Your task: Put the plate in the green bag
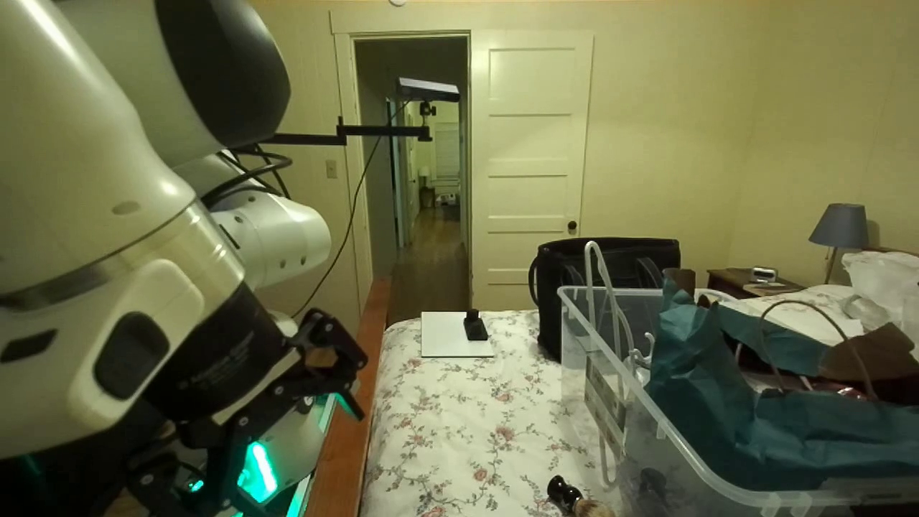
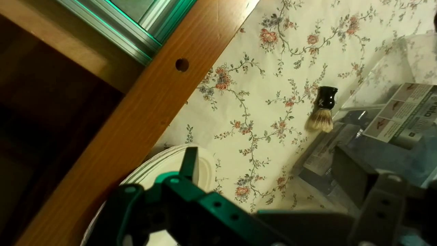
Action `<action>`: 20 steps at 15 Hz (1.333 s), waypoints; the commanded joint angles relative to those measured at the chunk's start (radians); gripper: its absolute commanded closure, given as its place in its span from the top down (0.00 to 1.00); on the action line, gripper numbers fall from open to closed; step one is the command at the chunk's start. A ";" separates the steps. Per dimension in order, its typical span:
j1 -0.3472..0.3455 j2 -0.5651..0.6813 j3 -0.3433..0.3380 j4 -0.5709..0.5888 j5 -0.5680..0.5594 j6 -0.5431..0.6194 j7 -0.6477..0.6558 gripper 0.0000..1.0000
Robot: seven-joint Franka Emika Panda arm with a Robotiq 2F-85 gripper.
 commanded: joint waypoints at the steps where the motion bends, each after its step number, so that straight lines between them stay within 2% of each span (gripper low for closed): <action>1: 0.003 0.043 0.000 0.002 0.041 0.049 0.030 1.00; 4: -0.002 0.139 -0.018 0.003 0.077 0.211 0.111 1.00; 9: 0.009 0.321 -0.066 0.018 0.145 0.491 0.140 1.00; 14: 0.077 0.464 -0.151 0.037 0.277 0.600 0.104 1.00; 20: 0.219 0.579 -0.262 0.046 0.464 0.694 0.027 1.00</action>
